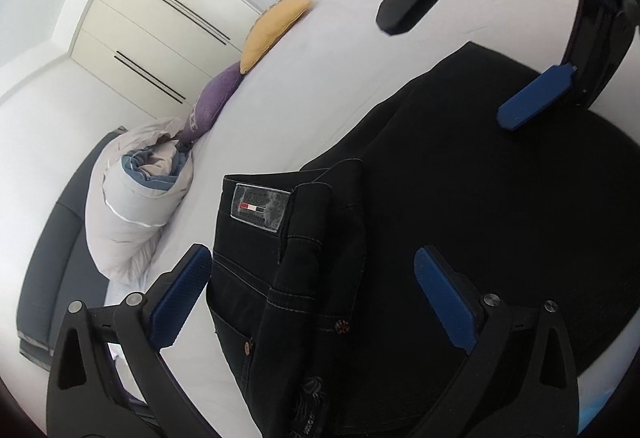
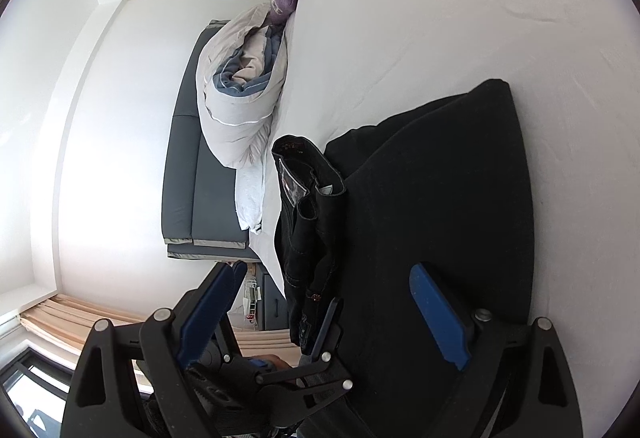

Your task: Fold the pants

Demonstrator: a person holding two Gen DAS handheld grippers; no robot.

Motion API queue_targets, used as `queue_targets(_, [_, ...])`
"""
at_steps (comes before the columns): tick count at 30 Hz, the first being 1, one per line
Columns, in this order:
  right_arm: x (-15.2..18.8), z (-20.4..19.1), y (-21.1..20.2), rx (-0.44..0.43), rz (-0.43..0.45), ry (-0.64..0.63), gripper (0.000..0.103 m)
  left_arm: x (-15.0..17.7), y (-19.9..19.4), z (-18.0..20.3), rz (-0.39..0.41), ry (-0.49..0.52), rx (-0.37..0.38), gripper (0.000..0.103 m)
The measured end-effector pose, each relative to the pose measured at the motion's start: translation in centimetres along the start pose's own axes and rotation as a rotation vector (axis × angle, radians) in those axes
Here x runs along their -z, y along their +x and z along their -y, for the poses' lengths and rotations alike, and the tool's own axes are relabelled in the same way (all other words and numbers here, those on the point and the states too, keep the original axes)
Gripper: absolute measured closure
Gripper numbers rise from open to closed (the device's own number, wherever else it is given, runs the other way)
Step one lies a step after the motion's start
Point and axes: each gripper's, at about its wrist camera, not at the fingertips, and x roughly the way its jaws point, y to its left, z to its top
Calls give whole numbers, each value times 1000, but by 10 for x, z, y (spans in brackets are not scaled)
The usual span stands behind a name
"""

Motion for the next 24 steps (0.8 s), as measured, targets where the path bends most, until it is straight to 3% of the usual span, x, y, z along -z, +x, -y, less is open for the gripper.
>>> queue_targets(4, [-2,2,-1,-13,8,11,12,-3,27,-3,-101,-19,12,48])
queue_targets(9, [-2,5,-3,-20,15,12,13,-6,42,7,-148,9,-10,49])
queue_targets(13, [-2,7,-4,-13,12,12,16,-10,56,2,-203,-59,8,49])
queue_targets(14, [-2,7,-4,-12,11,12,16,-10,60,2,-211,-61,19,51])
queue_targets(16, [-2,7,-5,-10,12,12,17,-11,65,3,-215,-64,32,71])
queue_targets(18, [-1,7,-7,-10,14,11,17,-11,63,2,-197,-81,36,79])
queue_targets(24, [2,4,-9,-5,16,-4,19,-2,47,-32,-148,-239,95,94])
